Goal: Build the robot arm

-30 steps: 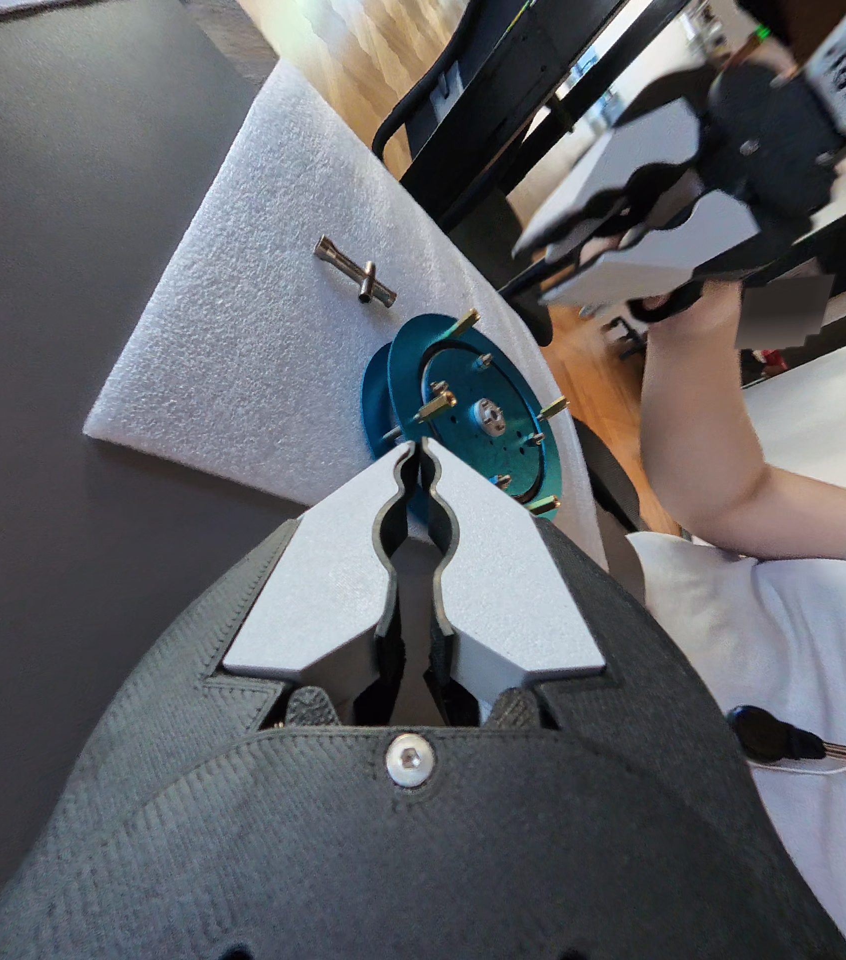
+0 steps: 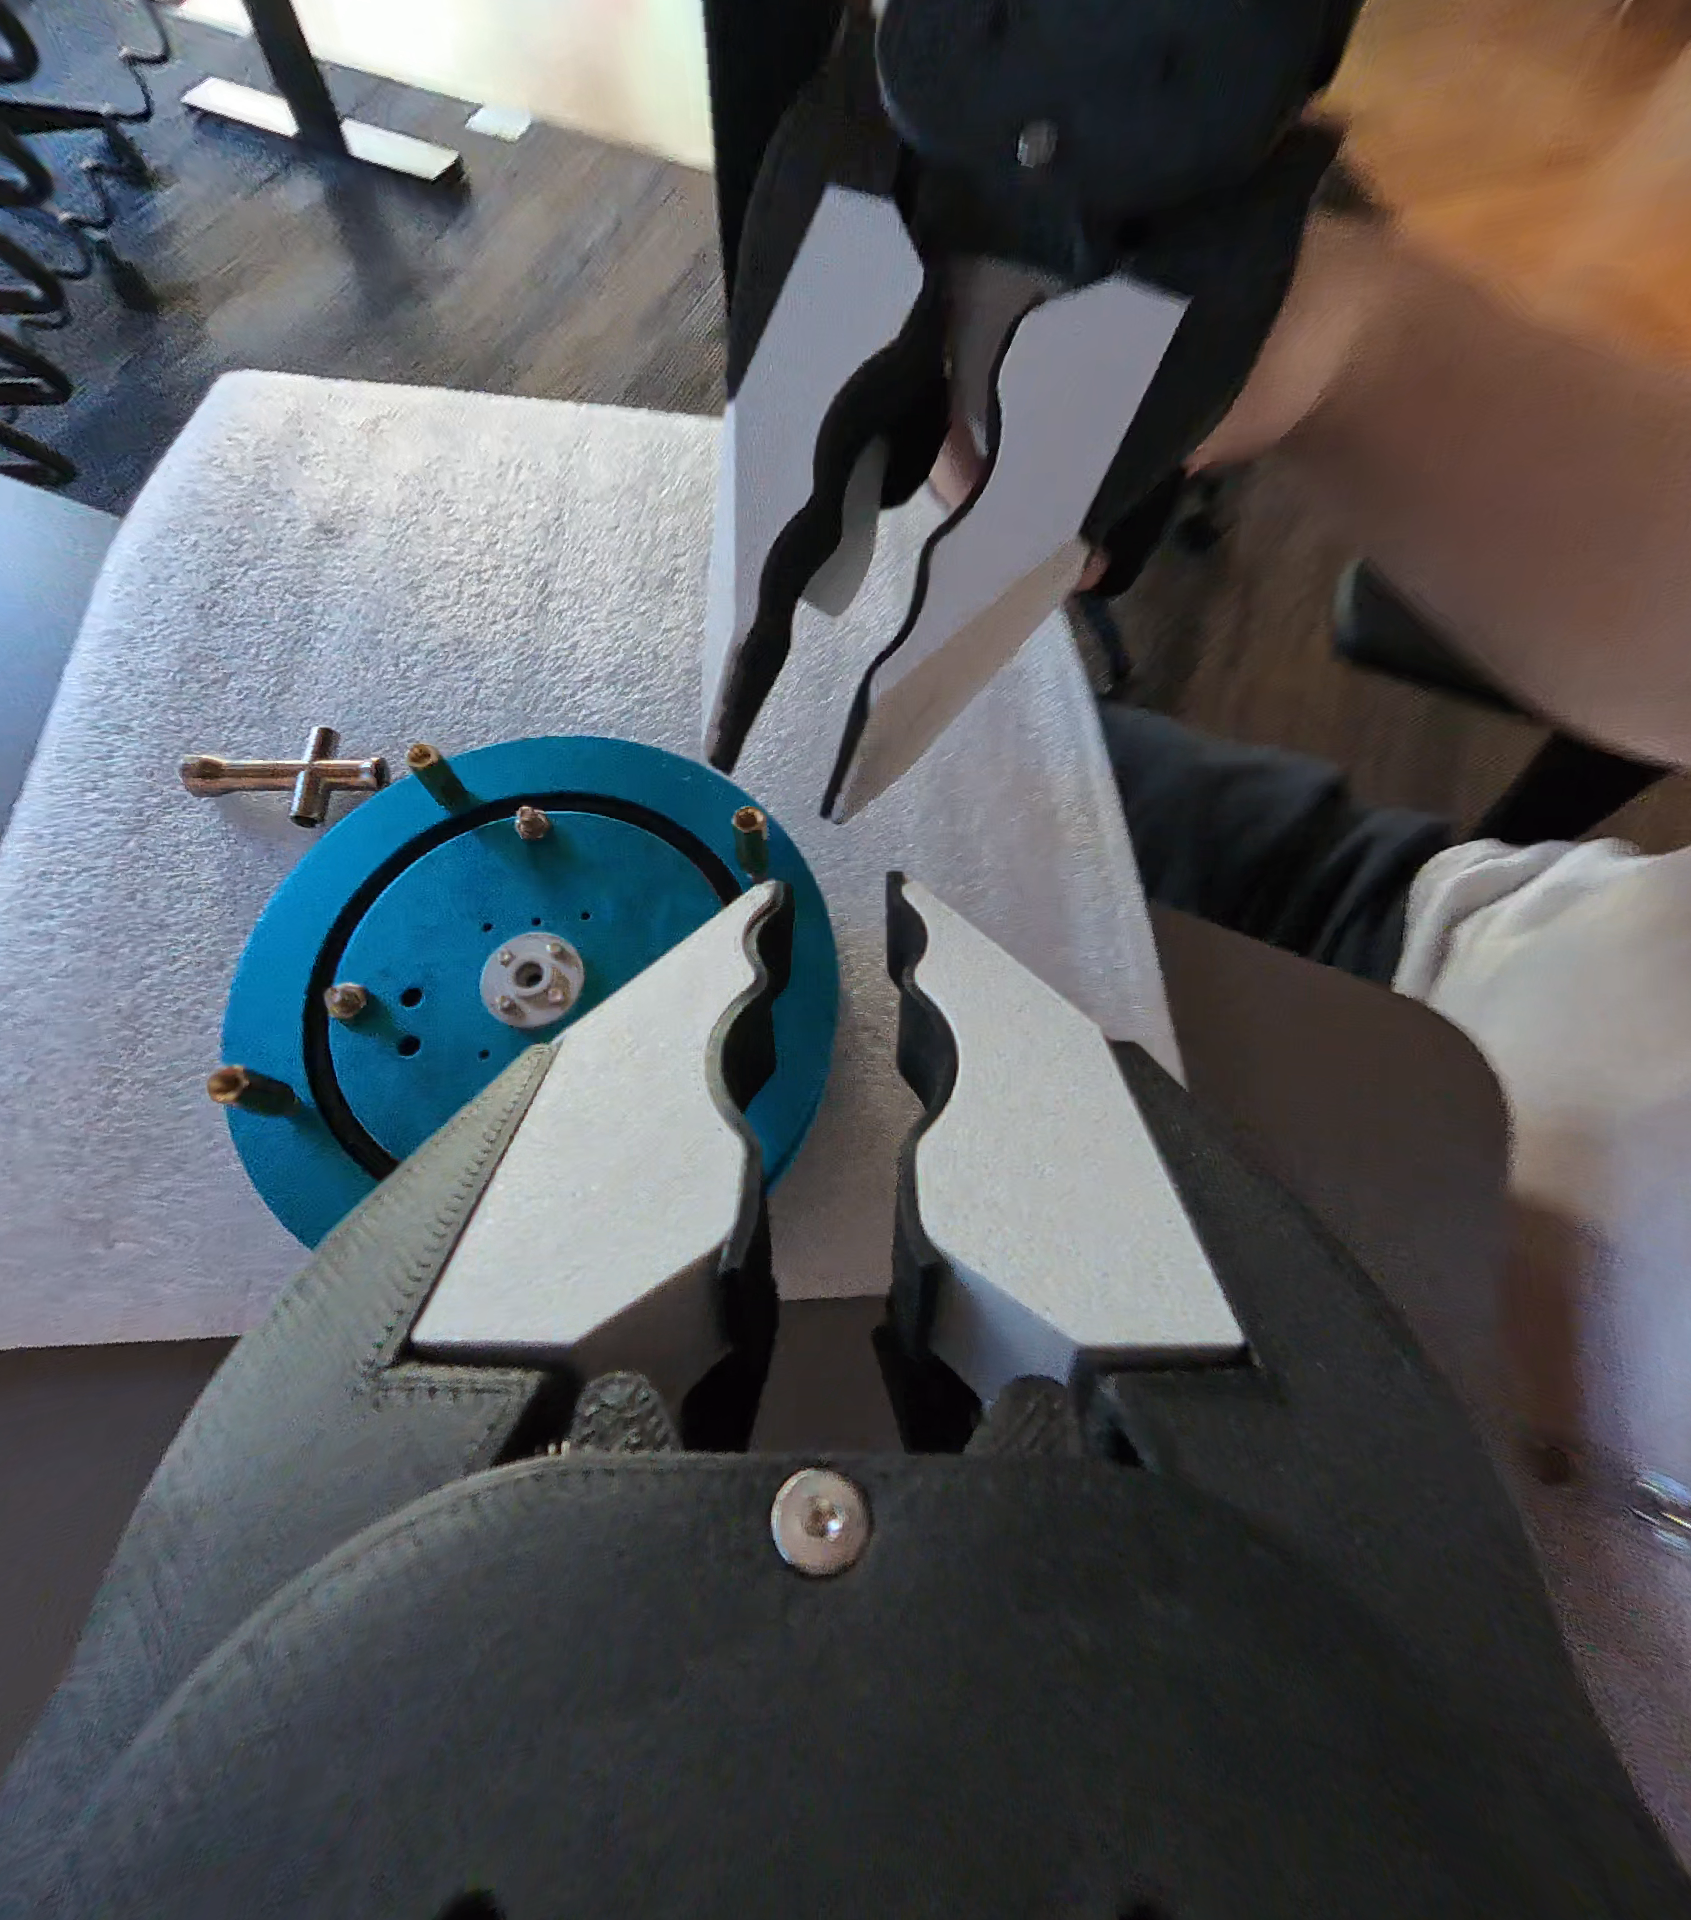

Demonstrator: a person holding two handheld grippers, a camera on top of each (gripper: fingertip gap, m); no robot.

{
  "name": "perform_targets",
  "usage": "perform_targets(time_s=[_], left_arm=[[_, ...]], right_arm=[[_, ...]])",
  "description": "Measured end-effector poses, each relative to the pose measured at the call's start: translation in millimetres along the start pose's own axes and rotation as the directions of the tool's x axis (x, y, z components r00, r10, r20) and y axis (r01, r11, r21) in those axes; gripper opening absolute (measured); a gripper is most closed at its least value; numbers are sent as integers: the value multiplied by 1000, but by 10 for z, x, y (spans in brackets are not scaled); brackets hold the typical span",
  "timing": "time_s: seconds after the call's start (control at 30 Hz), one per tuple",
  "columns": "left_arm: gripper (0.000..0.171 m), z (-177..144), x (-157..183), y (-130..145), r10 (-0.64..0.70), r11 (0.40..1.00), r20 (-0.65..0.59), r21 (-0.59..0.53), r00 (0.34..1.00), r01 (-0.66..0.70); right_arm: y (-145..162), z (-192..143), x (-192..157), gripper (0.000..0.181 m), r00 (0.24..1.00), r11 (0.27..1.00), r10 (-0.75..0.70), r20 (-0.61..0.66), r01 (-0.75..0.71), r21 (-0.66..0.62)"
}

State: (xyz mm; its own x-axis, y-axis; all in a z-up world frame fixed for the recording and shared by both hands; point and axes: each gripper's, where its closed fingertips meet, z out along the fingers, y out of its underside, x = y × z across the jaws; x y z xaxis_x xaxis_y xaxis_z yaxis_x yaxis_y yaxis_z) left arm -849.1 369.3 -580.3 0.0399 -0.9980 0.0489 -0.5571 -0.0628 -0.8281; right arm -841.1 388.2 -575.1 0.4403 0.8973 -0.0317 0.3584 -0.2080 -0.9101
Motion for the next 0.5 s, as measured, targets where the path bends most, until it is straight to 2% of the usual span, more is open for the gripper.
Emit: perform_targets(time_s=[0.1, 0.23, 0.37, 0.5], left_arm=[[16, 125, -69, 34, 31, 997, 53, -66, 998, -28], [6, 164, -101, 41, 7, 998, 57, -65, 998, -3], [15, 98, -161, 64, -14, 998, 83, -55, 996, 19], [24, 76, -139, 69, -41, 994, 30, -98, 999, 43]], right_arm=[[-29, 10, 6, 16, 998, 997, -48, 27, 49, -55], [-64, 34, 5, 13, 996, 993, -61, 70, 67, -93], [-29, 35, 30, 13, 995, 991, -62, 79, 71, -116], [-62, 2, 43, 12, 995, 992, -49, 88, 59, -115]])
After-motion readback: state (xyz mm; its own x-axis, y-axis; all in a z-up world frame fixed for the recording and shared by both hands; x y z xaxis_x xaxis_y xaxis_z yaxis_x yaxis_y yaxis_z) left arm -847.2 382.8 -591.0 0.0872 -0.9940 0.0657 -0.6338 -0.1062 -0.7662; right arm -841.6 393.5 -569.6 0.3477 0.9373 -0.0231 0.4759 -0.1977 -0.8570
